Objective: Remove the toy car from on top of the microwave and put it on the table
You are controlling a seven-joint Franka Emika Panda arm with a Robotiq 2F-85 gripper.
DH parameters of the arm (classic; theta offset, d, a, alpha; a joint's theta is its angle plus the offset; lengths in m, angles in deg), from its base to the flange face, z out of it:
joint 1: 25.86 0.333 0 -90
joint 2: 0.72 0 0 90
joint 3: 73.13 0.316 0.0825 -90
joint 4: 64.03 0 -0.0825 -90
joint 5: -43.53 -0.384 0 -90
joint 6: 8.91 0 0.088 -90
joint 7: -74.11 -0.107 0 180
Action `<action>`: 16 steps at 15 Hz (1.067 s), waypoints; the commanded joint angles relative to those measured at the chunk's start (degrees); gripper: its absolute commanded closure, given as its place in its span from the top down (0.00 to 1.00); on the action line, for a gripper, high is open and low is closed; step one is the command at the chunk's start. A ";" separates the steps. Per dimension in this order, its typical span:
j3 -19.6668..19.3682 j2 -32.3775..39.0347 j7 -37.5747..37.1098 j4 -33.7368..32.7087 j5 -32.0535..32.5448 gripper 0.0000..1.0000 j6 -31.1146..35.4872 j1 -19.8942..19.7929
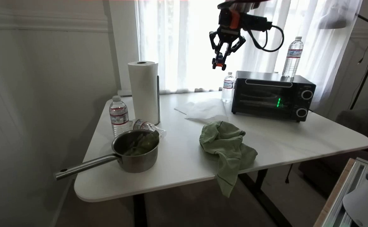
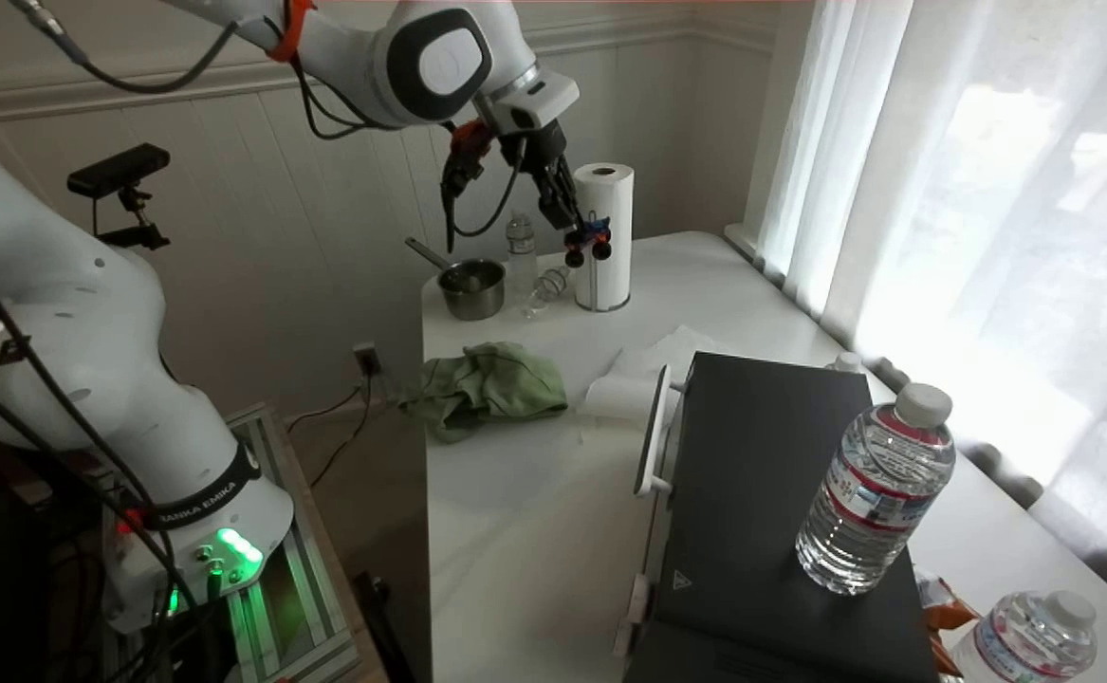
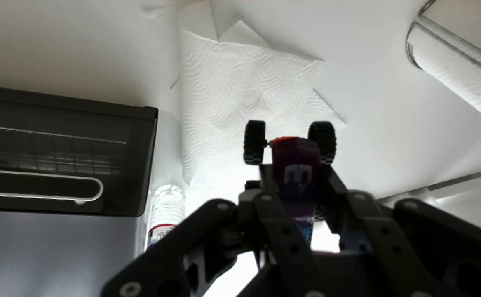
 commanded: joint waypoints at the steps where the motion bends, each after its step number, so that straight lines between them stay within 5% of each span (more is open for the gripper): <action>1: -0.32 7.56 -4.89 -2.72 5.03 0.07 6.22 0.42; 7: -4.96 18.88 -5.42 -6.39 8.89 0.07 10.40 4.46; 16: -13.38 31.46 -2.27 -13.14 4.90 0.07 7.18 12.54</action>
